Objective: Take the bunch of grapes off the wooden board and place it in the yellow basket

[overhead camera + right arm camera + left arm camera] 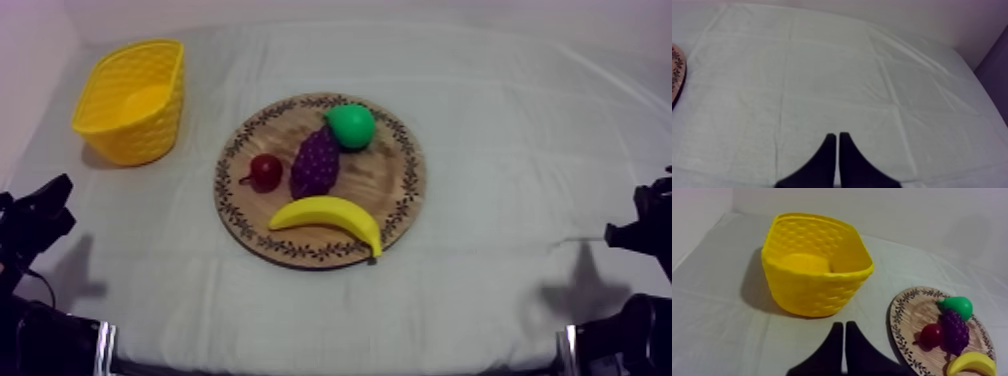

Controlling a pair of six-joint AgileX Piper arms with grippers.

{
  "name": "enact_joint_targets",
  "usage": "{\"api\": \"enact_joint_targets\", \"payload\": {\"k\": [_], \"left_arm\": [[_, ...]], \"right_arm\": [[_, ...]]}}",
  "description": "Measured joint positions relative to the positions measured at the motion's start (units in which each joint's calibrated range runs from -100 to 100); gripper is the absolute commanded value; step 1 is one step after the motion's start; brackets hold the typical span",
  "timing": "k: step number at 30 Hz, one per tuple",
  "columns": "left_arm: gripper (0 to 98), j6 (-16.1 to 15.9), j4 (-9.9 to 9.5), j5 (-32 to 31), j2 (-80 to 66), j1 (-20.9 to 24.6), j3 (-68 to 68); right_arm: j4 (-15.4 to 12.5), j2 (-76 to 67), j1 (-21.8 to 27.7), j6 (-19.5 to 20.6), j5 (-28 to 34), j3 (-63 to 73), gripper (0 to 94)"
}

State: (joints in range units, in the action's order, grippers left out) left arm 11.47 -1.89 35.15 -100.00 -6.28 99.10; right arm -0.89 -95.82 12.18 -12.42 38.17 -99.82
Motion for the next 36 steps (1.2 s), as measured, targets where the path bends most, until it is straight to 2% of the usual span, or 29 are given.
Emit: {"api": "enact_joint_targets", "payload": {"k": [15,24,27,33,36], "left_arm": [[0.0,-0.13,0.00,0.00,0.00,-0.19,0.00],[0.0,0.12,0.00,0.00,0.00,-6.88,0.00],[0.0,1.05,0.00,0.15,0.12,-8.72,-0.54],[0.0,5.37,0.05,-0.56,6.53,-11.47,-2.41],[0.0,7.16,0.33,2.12,12.19,-12.99,-6.54]], "right_arm": [[0.00,0.00,0.00,0.00,0.00,0.00,0.3],[0.00,0.00,0.00,0.00,0.00,0.00,0.3],[0.00,0.00,0.00,0.00,0.00,0.00,0.3],[0.00,0.00,0.00,0.00,0.00,0.00,0.3],[0.00,0.00,0.00,0.00,0.00,0.00,0.3]]}}
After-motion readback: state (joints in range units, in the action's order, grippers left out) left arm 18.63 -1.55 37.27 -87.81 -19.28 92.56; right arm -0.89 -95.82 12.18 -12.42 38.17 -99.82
